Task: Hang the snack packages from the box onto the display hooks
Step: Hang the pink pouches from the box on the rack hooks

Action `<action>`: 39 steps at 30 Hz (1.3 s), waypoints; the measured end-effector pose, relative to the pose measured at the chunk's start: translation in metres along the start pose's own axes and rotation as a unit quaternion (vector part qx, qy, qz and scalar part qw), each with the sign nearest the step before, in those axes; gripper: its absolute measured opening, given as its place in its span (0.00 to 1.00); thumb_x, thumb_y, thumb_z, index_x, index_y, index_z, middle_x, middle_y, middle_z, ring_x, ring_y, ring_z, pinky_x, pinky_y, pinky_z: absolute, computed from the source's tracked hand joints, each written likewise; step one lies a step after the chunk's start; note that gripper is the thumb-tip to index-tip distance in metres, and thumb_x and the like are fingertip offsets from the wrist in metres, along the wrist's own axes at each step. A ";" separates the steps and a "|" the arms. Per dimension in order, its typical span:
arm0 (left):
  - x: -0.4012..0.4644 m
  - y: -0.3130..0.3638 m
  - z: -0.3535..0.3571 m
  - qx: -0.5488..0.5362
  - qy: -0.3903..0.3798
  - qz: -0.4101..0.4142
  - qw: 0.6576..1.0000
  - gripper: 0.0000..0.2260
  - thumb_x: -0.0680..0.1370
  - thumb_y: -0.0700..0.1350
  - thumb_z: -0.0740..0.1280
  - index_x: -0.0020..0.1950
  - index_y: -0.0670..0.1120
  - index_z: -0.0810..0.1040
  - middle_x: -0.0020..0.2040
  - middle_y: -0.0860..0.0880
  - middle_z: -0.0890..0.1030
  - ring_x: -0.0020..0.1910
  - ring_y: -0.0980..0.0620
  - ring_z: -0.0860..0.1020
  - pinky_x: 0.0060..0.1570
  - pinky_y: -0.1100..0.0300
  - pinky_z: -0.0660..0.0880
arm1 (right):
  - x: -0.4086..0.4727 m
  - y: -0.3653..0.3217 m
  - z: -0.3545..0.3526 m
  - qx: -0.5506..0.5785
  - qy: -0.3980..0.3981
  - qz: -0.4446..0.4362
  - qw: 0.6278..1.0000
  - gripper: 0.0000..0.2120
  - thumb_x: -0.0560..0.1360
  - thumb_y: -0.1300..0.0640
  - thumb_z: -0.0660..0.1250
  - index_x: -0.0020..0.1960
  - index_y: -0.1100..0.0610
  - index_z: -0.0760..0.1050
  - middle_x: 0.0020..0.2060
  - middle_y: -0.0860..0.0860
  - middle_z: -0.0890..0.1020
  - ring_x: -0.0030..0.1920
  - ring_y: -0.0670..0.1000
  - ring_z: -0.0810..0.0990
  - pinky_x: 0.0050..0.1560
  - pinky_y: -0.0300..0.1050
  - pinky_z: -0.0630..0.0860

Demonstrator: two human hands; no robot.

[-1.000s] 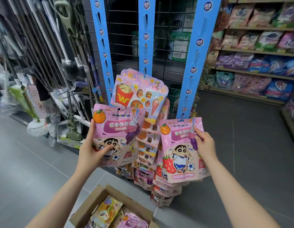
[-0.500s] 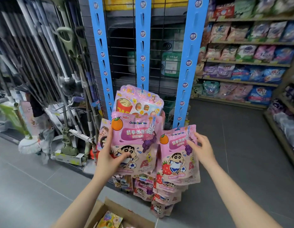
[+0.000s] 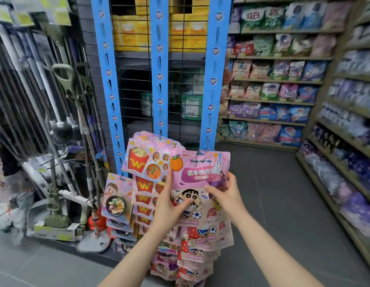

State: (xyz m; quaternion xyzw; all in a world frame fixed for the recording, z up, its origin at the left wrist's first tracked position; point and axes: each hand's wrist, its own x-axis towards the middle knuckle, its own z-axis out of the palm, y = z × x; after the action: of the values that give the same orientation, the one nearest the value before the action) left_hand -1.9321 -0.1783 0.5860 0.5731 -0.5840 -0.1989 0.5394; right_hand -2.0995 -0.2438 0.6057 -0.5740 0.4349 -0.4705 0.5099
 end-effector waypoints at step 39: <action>0.079 -0.077 -0.026 0.405 -0.002 0.074 0.911 0.31 0.75 0.43 0.61 0.76 0.51 0.54 0.78 0.46 0.51 0.76 0.47 0.45 0.71 0.46 0.57 | 0.075 0.062 -0.044 -0.150 -0.069 0.001 0.986 0.36 0.73 0.52 0.68 0.72 0.38 0.52 0.56 0.52 0.69 0.50 0.46 0.76 0.41 0.36 0.76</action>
State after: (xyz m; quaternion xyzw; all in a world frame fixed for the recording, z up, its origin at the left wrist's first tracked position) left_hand -1.8559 -0.2581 0.5607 0.6973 -0.6562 0.0938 0.2728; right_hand -2.1309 -0.3317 0.5525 -0.6743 0.4650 -0.3588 0.4475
